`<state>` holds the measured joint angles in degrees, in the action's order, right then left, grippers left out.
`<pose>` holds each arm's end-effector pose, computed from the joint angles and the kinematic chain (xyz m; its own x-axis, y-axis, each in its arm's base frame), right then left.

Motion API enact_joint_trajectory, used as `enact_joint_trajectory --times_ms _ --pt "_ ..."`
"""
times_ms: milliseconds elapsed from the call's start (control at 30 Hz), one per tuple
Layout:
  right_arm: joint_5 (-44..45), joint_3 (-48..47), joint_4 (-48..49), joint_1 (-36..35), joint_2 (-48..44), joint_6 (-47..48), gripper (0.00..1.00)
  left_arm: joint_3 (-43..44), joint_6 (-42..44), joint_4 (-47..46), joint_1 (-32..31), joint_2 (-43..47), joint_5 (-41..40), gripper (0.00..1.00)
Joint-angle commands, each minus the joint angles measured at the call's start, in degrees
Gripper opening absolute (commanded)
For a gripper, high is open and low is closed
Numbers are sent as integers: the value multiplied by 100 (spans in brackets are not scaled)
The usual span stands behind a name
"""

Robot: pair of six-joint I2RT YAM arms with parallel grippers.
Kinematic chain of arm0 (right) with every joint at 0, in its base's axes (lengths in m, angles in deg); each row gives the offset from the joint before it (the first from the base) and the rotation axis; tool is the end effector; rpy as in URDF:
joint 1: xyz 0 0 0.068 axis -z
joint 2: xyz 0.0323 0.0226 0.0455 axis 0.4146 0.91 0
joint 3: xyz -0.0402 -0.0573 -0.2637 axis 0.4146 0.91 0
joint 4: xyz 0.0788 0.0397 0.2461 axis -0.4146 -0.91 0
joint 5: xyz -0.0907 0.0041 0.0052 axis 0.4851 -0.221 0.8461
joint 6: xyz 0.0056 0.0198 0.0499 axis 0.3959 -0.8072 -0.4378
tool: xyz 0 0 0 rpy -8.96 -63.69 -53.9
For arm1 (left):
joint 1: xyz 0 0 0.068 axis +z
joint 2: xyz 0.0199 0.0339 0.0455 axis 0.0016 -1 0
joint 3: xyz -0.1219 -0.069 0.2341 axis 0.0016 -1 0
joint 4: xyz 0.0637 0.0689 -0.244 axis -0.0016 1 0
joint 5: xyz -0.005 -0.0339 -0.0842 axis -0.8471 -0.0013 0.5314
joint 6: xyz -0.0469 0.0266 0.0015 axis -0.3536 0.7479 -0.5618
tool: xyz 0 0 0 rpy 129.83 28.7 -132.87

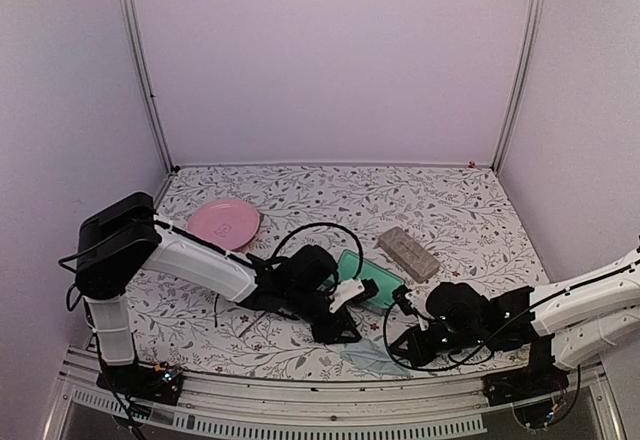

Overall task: Organize the sunglasses
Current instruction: Pick up the glasses cleaning cloth from the center of the board.

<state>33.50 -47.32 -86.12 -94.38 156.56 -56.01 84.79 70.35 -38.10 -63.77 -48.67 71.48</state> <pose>0.0731 0.2022 0.1463 -0.8075 -0.3112 -0.5012 -0.5509 0.7016 0.4520 0.1569 -0.3487 0.1210 -0.4113 0.6469 -0.6422 0.9083 0.2314 -0.3486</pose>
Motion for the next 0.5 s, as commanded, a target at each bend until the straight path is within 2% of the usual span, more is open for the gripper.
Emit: enact_joint_trajectory --times_ms 0,200,467 --pt "145 166 -46 104 -260 -204 0 157 278 220 -162 -305 -153 36" --pt "147 250 -38 157 -369 -228 0 166 343 329 -280 -437 -289 33" --pt "155 238 -46 177 -368 -225 0 93 321 389 -322 -454 -379 22"
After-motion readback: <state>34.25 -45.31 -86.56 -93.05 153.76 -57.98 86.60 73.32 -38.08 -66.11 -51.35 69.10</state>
